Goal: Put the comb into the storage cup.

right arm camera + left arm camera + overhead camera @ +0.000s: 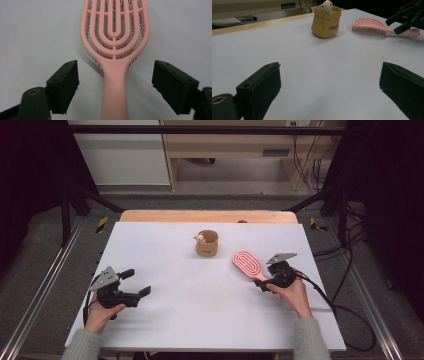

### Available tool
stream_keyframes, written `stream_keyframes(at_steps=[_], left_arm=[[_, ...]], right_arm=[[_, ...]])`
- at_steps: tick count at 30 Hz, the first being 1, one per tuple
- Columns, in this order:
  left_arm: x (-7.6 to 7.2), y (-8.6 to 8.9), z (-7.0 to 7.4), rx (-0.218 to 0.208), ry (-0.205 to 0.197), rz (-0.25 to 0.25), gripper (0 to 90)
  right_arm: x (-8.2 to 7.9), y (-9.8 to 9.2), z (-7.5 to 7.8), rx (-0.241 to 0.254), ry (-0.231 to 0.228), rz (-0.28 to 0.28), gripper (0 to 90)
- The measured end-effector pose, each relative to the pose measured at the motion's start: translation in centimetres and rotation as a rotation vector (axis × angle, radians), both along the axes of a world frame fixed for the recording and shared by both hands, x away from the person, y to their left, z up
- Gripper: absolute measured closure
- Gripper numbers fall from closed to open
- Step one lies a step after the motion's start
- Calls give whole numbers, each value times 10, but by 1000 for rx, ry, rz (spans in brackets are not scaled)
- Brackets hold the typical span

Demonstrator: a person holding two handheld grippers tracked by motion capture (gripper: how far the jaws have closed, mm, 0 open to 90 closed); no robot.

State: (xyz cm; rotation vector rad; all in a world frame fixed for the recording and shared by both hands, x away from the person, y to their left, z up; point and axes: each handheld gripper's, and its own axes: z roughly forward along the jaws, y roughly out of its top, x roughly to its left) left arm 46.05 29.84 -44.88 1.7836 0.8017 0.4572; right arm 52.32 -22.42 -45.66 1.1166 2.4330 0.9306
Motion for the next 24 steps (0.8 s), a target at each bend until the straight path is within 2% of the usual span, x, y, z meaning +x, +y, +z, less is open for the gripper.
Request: stream_keyframes(at_steps=[7,12,24], left_arm=[[0,0,0,0,-1,-1,35],[0,0,0,0,-2,0,35],[0,0,0,1,-2,0,35]], right_arm=[[2,1,-4,-3,44,22,392],[2,2,-6,-37,58,21,482],[5,4,-8,-64,73,16,608]])
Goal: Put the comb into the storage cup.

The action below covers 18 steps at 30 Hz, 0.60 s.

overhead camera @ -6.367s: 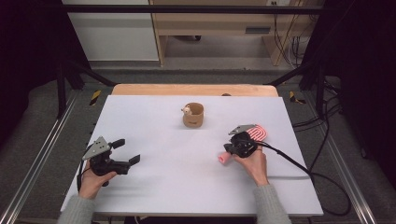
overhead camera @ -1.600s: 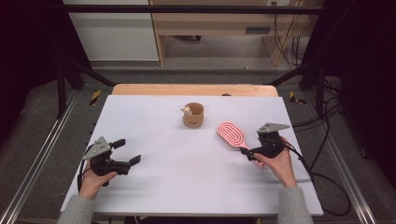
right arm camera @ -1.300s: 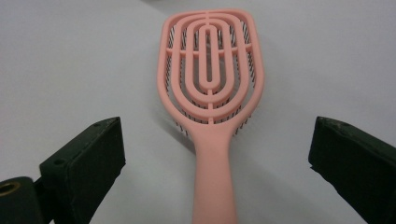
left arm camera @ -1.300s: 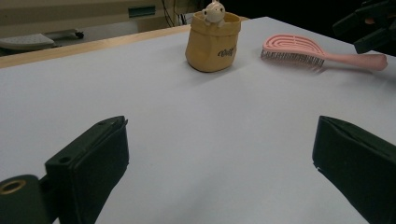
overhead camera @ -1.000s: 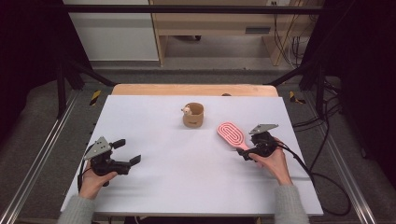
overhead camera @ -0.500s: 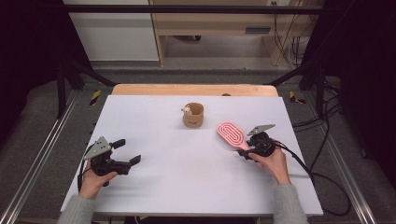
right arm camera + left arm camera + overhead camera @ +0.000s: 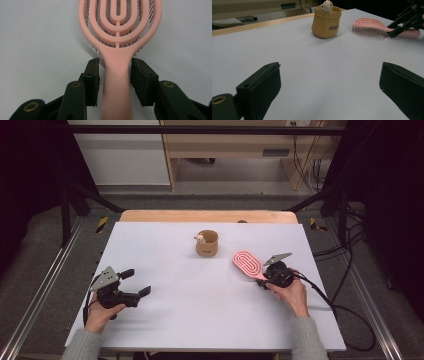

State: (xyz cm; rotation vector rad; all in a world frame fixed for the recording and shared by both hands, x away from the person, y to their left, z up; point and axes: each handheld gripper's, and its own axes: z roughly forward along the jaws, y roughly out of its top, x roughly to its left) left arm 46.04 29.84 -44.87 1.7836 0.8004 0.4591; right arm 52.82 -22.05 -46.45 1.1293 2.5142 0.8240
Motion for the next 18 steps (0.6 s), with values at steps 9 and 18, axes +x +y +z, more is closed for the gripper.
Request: stream_keyframes(at_steps=[9,18], left_arm=[[0,0,0,0,0,0,35],[0,0,0,-1,-1,0,35]], right_arm=[[0,1,0,-8,-7,-8,678],[0,2,0,-9,-4,-18,687]])
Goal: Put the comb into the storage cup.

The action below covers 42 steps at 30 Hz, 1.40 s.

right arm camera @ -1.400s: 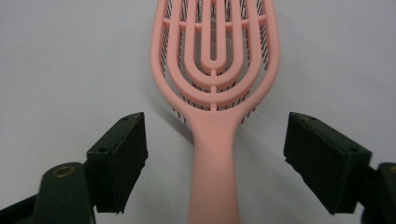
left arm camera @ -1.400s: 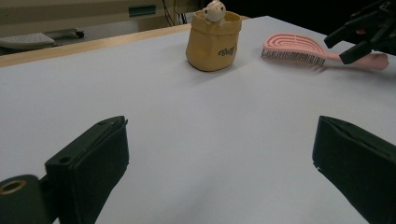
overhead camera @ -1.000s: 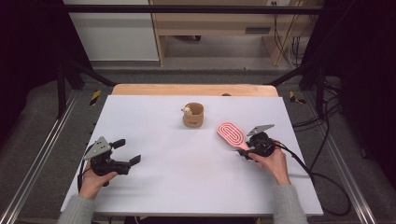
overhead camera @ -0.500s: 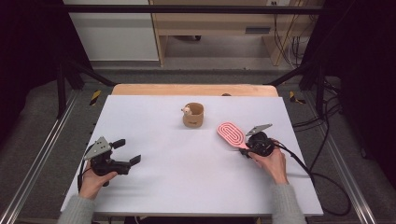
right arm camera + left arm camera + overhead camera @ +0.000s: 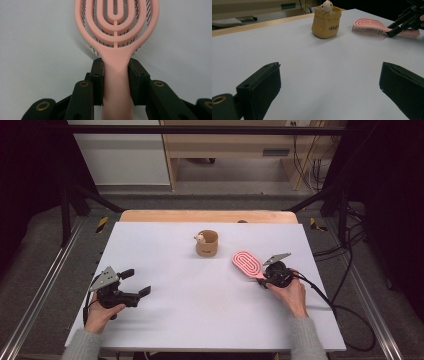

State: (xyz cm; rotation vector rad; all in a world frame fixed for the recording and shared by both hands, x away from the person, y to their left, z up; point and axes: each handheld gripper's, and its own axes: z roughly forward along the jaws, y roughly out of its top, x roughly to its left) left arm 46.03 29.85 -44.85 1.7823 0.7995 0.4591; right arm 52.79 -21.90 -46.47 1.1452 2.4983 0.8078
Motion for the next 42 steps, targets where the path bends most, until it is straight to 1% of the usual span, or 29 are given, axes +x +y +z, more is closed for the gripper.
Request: stream_keyframes(at_steps=[9,14,18,24,26,34,39,42], left_arm=[[0,0,0,-3,-1,0,36],[0,0,0,-3,-2,0,36],[0,0,0,-2,-2,1,36],[0,0,1,-4,-2,2,36],[0,0,1,-3,-2,2,36],[0,0,1,-5,-1,4,36],[0,0,1,-4,1,4,36],[0,0,1,-4,1,5,36]], right_arm=[[-1,0,1,3,9,-27,692],[-2,0,3,8,23,-34,693],[-3,0,5,9,26,-38,693],[-5,0,9,17,10,-31,693],[-6,0,12,28,-3,-30,693],[-11,-1,19,56,-23,-40,693],[-15,-1,25,68,-44,-27,693],[-16,-1,27,80,-50,-31,693]])
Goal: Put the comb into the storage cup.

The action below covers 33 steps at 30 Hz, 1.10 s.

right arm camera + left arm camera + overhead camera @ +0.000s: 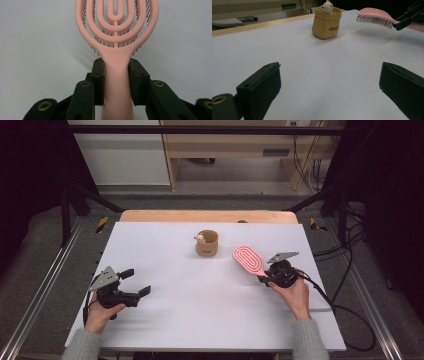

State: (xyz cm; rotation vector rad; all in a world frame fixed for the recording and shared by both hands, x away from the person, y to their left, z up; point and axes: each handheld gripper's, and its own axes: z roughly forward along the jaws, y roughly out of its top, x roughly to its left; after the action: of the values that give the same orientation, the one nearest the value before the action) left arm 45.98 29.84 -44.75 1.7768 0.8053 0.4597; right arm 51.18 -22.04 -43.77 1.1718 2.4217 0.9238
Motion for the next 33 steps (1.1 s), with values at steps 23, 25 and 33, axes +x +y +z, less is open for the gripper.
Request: stream_keyframes(at_steps=[23,25,33], left_arm=[[0,-2,1,-1,4,2,36],[0,-3,1,0,5,0,36],[0,-6,2,-4,6,-2,36]], right_arm=[[-12,5,15,72,-55,50,693],[-13,6,16,73,-61,58,693],[-17,13,23,86,-86,87,693]])
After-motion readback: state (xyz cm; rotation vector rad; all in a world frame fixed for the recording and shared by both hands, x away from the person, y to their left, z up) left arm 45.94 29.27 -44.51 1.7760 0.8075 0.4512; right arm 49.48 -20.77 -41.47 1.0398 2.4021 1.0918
